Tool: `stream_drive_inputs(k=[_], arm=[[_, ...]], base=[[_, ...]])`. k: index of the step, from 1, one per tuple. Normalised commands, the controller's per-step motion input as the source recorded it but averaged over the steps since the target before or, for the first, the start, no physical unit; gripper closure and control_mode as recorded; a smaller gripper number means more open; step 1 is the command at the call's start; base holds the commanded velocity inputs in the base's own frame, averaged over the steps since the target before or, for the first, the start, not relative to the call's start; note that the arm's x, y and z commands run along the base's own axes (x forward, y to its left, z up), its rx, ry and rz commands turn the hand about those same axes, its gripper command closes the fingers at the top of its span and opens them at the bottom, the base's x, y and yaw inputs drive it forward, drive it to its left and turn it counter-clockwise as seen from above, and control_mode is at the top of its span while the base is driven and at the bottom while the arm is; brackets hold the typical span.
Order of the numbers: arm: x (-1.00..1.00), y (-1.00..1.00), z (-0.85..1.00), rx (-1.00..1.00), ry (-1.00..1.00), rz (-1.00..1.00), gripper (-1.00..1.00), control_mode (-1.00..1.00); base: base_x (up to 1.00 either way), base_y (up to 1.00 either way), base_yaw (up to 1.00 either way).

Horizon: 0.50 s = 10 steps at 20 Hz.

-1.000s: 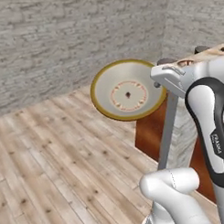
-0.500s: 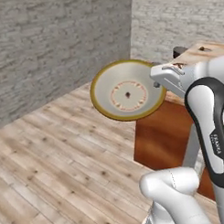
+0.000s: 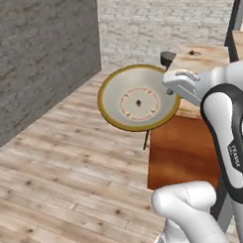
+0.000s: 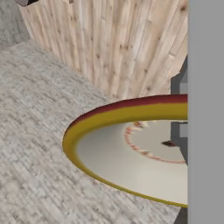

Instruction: Take the smaller bowl and place it next to the appetizer plate on the dining counter , and place the larger bowl next to the plate with cooked food.

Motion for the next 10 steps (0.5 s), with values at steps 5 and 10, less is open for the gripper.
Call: stream_drive_inputs(k=[5, 10], arm=[[0.00, 0.00, 0.00, 0.00, 0.00, 0.00, 1.00, 1.00], [0.00, 0.00, 0.00, 0.00, 0.00, 0.00, 1.00, 1.00]], base=[[1.00, 1.00, -0.53], [1.00, 1.00, -0.56]])
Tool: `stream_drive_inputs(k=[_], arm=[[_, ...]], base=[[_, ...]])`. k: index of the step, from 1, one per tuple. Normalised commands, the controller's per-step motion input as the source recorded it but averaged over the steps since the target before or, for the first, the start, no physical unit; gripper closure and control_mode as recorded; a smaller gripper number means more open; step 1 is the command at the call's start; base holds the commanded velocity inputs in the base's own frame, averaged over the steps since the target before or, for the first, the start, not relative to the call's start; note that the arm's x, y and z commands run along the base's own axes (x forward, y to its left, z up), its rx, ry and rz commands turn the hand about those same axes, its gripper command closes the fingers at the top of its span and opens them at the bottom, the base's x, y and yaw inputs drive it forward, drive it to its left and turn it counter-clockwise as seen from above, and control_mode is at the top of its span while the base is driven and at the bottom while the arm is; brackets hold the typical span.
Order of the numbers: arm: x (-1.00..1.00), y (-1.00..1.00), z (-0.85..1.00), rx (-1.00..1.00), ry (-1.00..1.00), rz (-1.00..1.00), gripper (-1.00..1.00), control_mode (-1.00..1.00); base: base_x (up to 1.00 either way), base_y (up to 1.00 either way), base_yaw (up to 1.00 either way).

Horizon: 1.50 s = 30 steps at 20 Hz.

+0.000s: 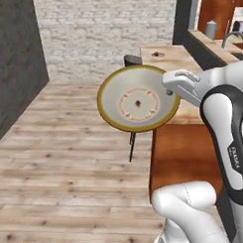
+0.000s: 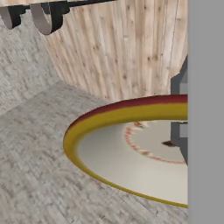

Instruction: Take the smaller bowl and place it next to the appetizer plate on the dining counter , and place the larger bowl next to the plate with cooked food.

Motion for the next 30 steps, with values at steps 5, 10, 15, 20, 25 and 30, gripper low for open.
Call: stream_drive_inputs(k=[5, 10, 15, 20, 25, 30], arm=[[0.00, 0.00, 0.00, 0.00, 0.00, 0.00, 1.00, 1.00], [0.00, 0.00, 0.00, 0.00, 0.00, 0.00, 1.00, 1.00], [0.00, 0.00, 0.00, 0.00, 0.00, 0.00, 1.00, 1.00], [0.00, 0.00, 0.00, 0.00, 0.00, 0.00, 1.00, 1.00], [0.00, 0.00, 0.00, 0.00, 0.00, 0.00, 1.00, 1.00], [0.00, 0.00, 0.00, 0.00, 0.00, 0.00, 1.00, 1.00]], base=[[0.99, 1.00, -0.53], [0.95, 1.00, -0.51], [0.93, 1.00, -0.51], [0.85, 0.92, -0.50], [0.77, 0.78, -0.49], [0.73, 0.72, -0.48]])
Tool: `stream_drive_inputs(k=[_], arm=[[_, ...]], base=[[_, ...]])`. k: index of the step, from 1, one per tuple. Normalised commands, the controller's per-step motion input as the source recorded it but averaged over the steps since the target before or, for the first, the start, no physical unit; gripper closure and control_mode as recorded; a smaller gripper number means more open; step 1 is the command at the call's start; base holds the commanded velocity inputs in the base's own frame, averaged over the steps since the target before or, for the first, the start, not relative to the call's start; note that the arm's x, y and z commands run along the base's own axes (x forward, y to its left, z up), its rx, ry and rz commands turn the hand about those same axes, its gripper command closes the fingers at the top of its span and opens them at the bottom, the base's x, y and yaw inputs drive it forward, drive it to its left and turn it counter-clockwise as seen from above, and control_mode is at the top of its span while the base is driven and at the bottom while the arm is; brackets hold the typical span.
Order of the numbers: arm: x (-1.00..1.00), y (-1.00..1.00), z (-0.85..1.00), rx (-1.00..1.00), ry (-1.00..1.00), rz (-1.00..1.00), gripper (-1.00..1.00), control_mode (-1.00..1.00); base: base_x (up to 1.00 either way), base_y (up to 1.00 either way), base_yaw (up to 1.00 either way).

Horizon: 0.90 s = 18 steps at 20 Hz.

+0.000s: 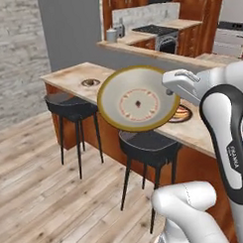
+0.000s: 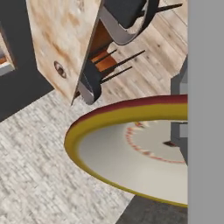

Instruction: Take the smaller bowl and place it next to the appetizer plate on the dining counter , and place the larger bowl next to the plate with cooked food.

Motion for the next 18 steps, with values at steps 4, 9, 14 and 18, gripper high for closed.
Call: stream_drive_inputs(k=[4, 9, 14, 18], arm=[[0.00, 0.00, 0.00, 0.00, 0.00, 0.00, 1.00, 1.00], [0.00, 0.00, 0.00, 0.00, 0.00, 0.00, 1.00, 1.00], [0.00, 0.00, 0.00, 0.00, 0.00, 0.00, 1.00, 1.00], [0.00, 0.00, 0.00, 0.00, 0.00, 0.00, 1.00, 1.00]], base=[[0.64, 0.67, -0.47], [0.59, 0.62, -0.46], [0.42, 0.37, -0.51], [0.14, -0.01, -0.44]])
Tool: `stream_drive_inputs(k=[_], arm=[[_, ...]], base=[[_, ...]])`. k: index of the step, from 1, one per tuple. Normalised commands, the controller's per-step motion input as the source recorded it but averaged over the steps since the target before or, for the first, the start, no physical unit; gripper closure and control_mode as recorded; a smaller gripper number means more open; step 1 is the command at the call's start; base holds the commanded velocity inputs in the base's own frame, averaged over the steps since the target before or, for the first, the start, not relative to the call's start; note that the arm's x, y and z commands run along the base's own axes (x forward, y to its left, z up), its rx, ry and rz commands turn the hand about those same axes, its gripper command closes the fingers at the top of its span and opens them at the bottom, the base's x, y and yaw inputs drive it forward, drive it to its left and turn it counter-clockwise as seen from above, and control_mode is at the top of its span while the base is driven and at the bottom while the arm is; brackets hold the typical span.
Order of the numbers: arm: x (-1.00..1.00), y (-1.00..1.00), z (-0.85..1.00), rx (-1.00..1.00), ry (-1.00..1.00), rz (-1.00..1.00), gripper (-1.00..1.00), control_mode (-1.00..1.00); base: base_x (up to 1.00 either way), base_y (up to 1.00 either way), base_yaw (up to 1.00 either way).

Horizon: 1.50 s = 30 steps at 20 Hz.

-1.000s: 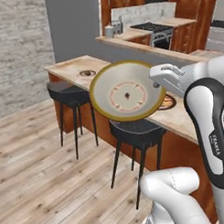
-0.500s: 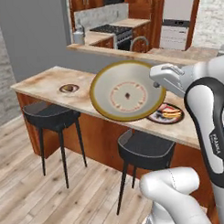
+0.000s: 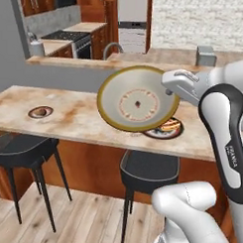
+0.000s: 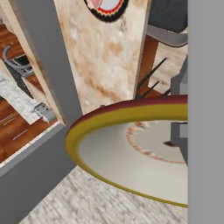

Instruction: Take the smaller bowl and place it next to the appetizer plate on the dining counter , and place the larger bowl next to the plate with cooked food.

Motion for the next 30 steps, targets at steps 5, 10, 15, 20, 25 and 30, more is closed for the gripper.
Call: stream_drive_inputs(k=[5, 10, 15, 20, 25, 30], arm=[[0.00, 0.00, 0.00, 0.00, 0.00, 0.00, 1.00, 1.00], [0.00, 0.00, 0.00, 0.00, 0.00, 0.00, 1.00, 1.00], [0.00, 0.00, 0.00, 0.00, 0.00, 0.00, 1.00, 1.00], [0.00, 0.00, 0.00, 0.00, 0.00, 0.00, 1.00, 1.00], [0.00, 0.00, 0.00, 0.00, 0.00, 0.00, 1.00, 1.00], [0.00, 0.00, 0.00, 0.00, 0.00, 0.00, 1.00, 1.00]], base=[[0.02, -0.15, -0.39], [0.26, 0.00, -0.36], [0.29, -0.09, -0.33], [0.37, -0.01, -0.30], [0.83, 0.03, -0.26], [0.84, 0.28, -0.22]])
